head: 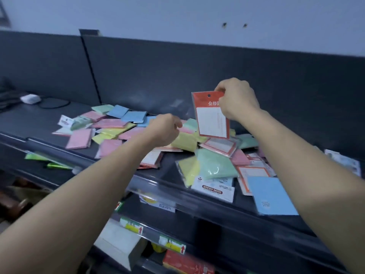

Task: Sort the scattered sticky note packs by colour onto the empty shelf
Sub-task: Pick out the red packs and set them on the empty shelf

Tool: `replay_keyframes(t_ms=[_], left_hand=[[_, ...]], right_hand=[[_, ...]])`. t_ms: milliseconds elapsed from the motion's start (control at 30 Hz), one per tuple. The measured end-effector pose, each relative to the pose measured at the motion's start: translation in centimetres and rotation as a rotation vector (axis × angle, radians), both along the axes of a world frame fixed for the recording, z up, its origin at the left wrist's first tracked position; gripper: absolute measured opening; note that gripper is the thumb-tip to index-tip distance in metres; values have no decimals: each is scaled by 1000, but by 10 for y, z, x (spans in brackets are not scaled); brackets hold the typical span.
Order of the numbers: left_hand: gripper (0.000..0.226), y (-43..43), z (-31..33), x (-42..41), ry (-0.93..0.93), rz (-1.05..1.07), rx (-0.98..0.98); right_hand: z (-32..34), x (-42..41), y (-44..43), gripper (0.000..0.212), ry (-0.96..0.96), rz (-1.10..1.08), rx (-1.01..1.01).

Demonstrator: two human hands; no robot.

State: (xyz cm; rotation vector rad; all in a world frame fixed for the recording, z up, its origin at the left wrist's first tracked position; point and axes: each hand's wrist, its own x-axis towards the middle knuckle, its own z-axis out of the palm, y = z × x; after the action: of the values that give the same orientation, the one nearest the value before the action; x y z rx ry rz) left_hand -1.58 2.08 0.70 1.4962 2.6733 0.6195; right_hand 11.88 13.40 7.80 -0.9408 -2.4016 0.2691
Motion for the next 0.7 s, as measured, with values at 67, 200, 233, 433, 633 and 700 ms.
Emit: replay_keyframes(t_ms=[67,200,233,433,633,700], left_hand=[[32,-23,1,-22,-15,75,-16],[32,-61,2,-60,-75,180,-7],[31,-66,2,-65,-92,182,1],[27,-52,-7,-60,-148,-103,-172],[41,-45,-13,-84,-15,-132,-346],[38,-49,-10,-90,4,-82,-307]], right_hand=[[0,-25,-14,36,7,49,3],[0,-68,-40,32,10,85,9],[1,-76,-44,32,13,77,10],[4,-99,-53,28,15,19,29],[3,-95,-47,24,9,-51,3],[3,-96,-48,23,6,-58,2]])
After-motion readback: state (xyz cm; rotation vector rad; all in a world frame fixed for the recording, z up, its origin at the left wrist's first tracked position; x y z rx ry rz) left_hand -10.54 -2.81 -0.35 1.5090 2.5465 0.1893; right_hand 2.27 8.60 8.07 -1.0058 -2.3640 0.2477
